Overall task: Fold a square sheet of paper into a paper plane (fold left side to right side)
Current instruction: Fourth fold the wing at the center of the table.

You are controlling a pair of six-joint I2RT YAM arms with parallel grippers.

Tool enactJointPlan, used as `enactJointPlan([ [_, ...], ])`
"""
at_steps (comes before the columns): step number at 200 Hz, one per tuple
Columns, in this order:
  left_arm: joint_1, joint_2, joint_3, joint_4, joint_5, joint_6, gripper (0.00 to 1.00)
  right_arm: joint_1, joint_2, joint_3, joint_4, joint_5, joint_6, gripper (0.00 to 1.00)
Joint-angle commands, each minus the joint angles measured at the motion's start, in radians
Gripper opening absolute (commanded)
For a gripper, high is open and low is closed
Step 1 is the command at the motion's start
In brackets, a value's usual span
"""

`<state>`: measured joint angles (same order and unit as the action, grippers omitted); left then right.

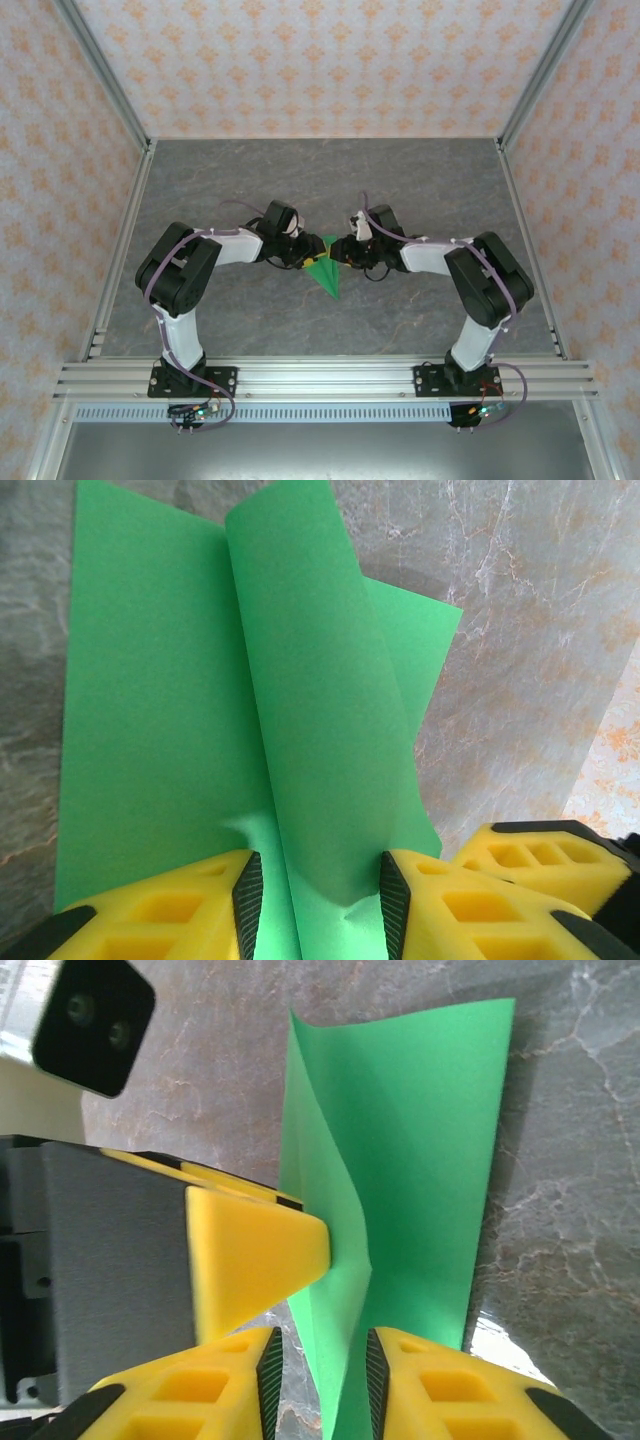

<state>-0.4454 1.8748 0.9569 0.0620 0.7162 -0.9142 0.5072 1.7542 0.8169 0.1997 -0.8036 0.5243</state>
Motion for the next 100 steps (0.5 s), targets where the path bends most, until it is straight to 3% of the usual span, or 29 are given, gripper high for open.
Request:
enactJointPlan([
  [1, -0.003, 0.016, 0.004, -0.048, -0.047, 0.022, 0.39, -0.002, 0.019, 0.007, 0.044, -0.018, 0.024, 0.31],
  [49, -0.002, 0.016, 0.004, -0.047, -0.047, 0.023, 0.39, -0.002, 0.042, 0.008, 0.047, -0.013, 0.032, 0.19],
  [100, -0.003, 0.014, 0.002, -0.047, -0.044, 0.027, 0.39, -0.002, 0.047, 0.04, -0.068, 0.06, -0.035, 0.05],
])
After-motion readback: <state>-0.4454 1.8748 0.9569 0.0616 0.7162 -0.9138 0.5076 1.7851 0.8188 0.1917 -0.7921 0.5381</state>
